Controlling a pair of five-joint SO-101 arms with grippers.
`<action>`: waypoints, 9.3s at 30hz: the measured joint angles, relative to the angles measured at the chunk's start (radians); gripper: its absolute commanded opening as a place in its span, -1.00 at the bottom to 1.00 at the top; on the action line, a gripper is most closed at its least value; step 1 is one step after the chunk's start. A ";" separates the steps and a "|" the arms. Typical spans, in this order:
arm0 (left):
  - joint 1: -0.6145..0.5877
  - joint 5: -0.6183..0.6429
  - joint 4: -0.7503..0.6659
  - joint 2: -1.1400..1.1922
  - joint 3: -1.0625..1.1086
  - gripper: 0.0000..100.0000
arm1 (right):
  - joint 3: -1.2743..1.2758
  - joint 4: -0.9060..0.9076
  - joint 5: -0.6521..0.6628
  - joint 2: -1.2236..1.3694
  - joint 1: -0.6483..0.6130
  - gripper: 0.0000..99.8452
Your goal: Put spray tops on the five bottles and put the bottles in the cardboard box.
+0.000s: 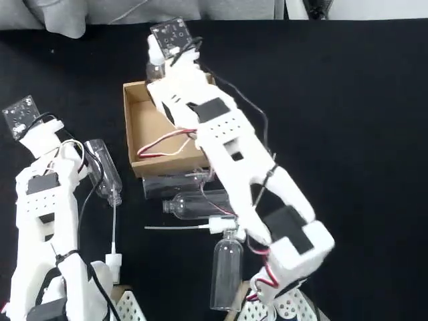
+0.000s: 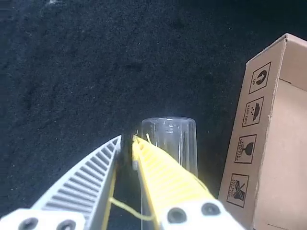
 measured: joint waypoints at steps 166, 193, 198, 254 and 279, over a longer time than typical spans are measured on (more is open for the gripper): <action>0.000 0.000 -0.092 0.000 0.035 -0.94 | 0.020 1.211 0.440 -0.322 -0.089 -0.25; -0.017 0.000 -0.092 0.000 0.035 -0.94 | 0.285 1.149 0.638 -0.322 -0.273 -0.42; -0.017 0.000 -0.092 0.000 0.035 -0.94 | 0.354 1.071 0.640 -0.322 -0.275 -0.42; -0.017 0.000 -0.092 0.000 0.035 -0.94 | 0.692 0.537 0.709 -0.324 -0.236 -0.80; -0.017 0.000 -0.092 0.000 0.035 -0.94 | 0.470 0.821 0.528 -0.358 -0.186 -0.80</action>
